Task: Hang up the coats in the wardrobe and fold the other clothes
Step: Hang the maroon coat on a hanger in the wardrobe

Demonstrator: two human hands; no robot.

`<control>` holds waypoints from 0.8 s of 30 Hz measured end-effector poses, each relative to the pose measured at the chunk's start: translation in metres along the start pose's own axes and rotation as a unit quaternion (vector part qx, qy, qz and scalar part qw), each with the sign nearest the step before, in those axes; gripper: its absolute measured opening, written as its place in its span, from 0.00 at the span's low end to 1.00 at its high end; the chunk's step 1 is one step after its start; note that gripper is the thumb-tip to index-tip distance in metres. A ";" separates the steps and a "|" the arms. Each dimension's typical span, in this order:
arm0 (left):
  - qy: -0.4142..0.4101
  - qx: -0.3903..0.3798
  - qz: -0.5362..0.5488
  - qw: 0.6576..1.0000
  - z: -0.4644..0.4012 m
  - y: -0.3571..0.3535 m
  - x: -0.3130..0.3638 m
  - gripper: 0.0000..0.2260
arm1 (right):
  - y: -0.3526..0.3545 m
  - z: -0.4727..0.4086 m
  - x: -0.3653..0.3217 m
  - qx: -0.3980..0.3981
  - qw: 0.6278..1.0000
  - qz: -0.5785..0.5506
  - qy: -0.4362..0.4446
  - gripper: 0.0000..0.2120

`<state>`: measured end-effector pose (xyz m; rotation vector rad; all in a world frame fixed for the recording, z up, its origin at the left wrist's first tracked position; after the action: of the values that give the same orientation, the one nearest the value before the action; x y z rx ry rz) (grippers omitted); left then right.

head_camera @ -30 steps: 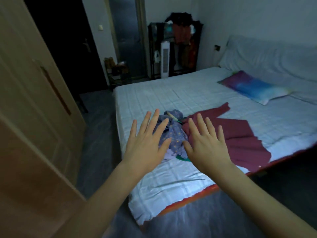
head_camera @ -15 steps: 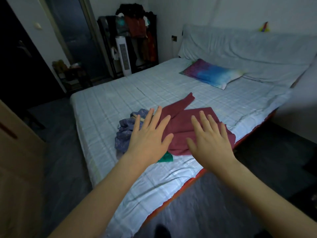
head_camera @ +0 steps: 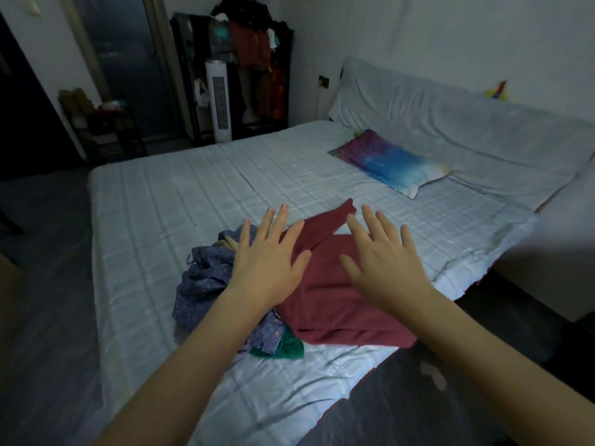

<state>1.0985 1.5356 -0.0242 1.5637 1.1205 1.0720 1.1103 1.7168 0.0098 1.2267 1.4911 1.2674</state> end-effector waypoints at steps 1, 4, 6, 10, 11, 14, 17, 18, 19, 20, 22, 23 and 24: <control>0.002 -0.004 0.001 1.000 -0.008 -0.004 -0.003 0.29 | -0.004 -0.010 0.000 -0.006 1.000 -0.002 0.002 0.34; 0.005 -0.013 -0.003 1.000 -0.027 -0.019 -0.014 0.31 | -0.021 -0.035 0.001 -0.027 1.000 -0.001 0.007 0.34; 0.017 -0.017 -0.006 1.000 -0.037 -0.026 -0.026 0.32 | -0.030 -0.052 0.001 -0.035 0.999 -0.003 0.012 0.34; 0.047 -0.039 0.002 0.998 -0.057 -0.044 -0.049 0.33 | -0.048 -0.085 0.001 -0.043 0.999 -0.007 0.029 0.34; 0.052 -0.042 0.002 0.998 -0.061 -0.049 -0.052 0.35 | -0.054 -0.093 0.001 -0.047 0.998 -0.008 0.034 0.34; 0.074 -0.050 0.005 0.996 -0.073 -0.063 -0.064 0.32 | -0.072 -0.119 0.003 -0.067 0.996 -0.016 0.053 0.34; 0.105 -0.060 -0.004 0.993 -0.087 -0.078 -0.080 0.28 | -0.091 -0.148 0.006 -0.080 0.993 -0.020 0.083 0.34; 0.121 -0.069 -0.010 0.990 -0.091 -0.084 -0.086 0.28 | -0.098 -0.159 0.007 -0.083 0.992 -0.021 0.096 0.34; 0.137 -0.069 -0.012 0.988 -0.095 -0.089 -0.093 0.29 | -0.105 -0.170 0.009 -0.085 0.990 -0.024 0.107 0.33; 0.153 -0.060 -0.011 0.986 -0.100 -0.094 -0.098 0.29 | -0.112 -0.183 0.010 -0.088 0.989 -0.028 0.118 0.33; 0.186 -0.049 -0.004 0.981 -0.108 -0.101 -0.103 0.30 | -0.124 -0.209 0.012 -0.101 0.983 -0.031 0.152 0.33; 0.202 -0.051 0.000 0.978 -0.112 -0.106 -0.104 0.30 | -0.132 -0.222 0.013 -0.107 0.979 -0.028 0.169 0.33; 0.216 -0.059 0.000 0.975 -0.117 -0.113 -0.104 0.30 | -0.140 -0.235 0.014 -0.110 0.976 -0.027 0.185 0.33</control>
<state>0.9440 1.4763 -0.1227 1.2670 1.3127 1.4965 0.8571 1.6806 -0.0883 0.8315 1.5766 1.6388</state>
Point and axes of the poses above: each hand's wrist, its own z-axis away from the middle knuckle, its own y-axis out of the back of the hand, x = y × z, the point moved 3 cm from there along -z, towards the middle knuckle, and after that the axes turned 3 degrees about z, right-handed, at the moved point
